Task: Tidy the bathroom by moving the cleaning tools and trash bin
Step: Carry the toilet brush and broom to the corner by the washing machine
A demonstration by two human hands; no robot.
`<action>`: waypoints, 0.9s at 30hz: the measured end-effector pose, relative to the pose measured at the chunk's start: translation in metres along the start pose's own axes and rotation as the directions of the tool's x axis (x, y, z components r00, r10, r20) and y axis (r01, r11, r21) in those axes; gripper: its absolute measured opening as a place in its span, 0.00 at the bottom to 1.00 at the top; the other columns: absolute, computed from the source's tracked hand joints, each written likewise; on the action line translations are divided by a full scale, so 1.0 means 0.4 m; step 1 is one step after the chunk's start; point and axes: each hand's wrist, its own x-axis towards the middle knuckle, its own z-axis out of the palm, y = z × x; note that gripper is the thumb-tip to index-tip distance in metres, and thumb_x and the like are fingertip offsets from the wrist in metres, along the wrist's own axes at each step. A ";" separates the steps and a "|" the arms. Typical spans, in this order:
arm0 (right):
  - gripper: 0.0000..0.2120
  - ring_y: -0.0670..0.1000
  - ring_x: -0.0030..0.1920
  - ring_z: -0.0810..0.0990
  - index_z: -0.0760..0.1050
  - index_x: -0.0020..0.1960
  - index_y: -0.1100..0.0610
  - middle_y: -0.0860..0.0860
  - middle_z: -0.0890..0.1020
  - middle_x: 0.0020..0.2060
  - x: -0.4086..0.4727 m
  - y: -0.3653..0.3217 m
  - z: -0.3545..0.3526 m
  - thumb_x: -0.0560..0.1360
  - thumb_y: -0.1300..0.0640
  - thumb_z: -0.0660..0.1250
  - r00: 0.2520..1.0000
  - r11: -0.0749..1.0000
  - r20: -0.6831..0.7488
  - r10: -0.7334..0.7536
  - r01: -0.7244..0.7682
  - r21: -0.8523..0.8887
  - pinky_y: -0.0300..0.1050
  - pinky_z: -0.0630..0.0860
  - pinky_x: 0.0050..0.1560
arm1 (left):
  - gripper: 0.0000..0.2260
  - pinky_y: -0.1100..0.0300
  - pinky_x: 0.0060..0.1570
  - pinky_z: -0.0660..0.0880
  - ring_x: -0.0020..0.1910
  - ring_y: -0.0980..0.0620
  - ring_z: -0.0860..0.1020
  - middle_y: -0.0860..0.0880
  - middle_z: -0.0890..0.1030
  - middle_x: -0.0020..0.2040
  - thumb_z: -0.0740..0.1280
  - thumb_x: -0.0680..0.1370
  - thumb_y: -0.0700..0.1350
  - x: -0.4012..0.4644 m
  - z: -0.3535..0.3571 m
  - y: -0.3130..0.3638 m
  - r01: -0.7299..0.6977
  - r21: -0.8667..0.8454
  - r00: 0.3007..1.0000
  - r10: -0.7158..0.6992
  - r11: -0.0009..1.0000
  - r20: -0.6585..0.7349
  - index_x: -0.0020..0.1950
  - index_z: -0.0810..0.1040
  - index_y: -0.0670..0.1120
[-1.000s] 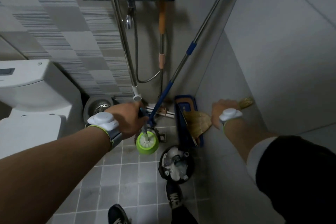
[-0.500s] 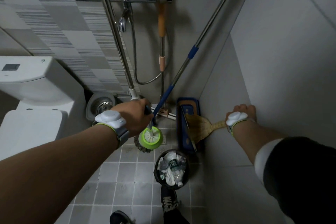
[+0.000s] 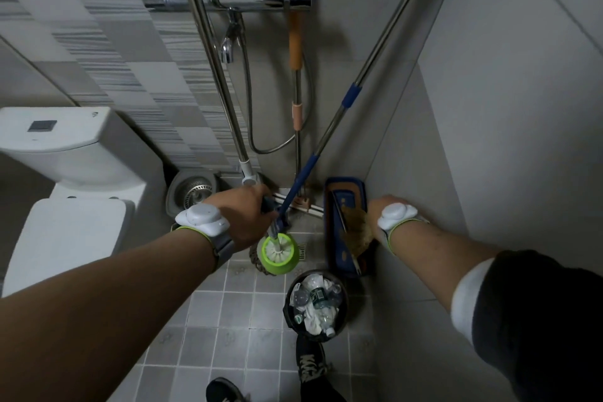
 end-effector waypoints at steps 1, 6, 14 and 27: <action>0.16 0.57 0.63 0.76 0.74 0.65 0.64 0.60 0.77 0.64 -0.012 -0.020 -0.010 0.81 0.61 0.57 0.999 0.996 0.026 -0.031 0.029 0.087 0.42 0.70 0.54 | 0.12 0.56 0.42 0.76 0.44 0.48 0.79 0.53 0.81 0.46 0.63 0.73 0.63 -0.011 0.000 -0.011 0.007 0.003 1.000 -0.007 1.000 -0.012 0.51 0.72 0.59; 0.12 0.56 0.51 0.81 0.78 0.57 0.55 0.55 0.82 0.55 -0.049 -0.090 -0.027 0.75 0.53 0.67 0.977 0.959 -0.183 -0.108 0.151 0.240 0.41 0.74 0.48 | 0.14 0.55 0.43 0.77 0.46 0.45 0.80 0.52 0.81 0.45 0.63 0.72 0.63 -0.063 0.004 -0.035 0.020 0.020 0.999 -0.019 1.000 -0.049 0.51 0.72 0.57; 0.18 0.57 0.63 0.72 0.69 0.67 0.48 0.51 0.77 0.61 -0.182 -0.247 -0.160 0.78 0.46 0.63 0.785 0.850 -0.603 -0.144 0.410 0.331 0.48 0.70 0.62 | 0.12 0.54 0.43 0.79 0.43 0.46 0.80 0.53 0.81 0.44 0.61 0.72 0.63 -0.188 -0.008 -0.140 0.118 -0.040 0.989 -0.121 0.992 -0.083 0.46 0.71 0.56; 0.20 0.59 0.64 0.73 0.61 0.70 0.50 0.55 0.74 0.65 -0.505 -0.757 -0.168 0.80 0.49 0.59 0.676 0.704 -0.475 -0.563 0.693 0.152 0.51 0.72 0.61 | 0.13 0.55 0.42 0.77 0.45 0.46 0.81 0.52 0.82 0.45 0.59 0.72 0.61 -0.562 -0.070 -0.418 0.252 -0.105 0.935 -0.270 0.962 -0.229 0.47 0.72 0.55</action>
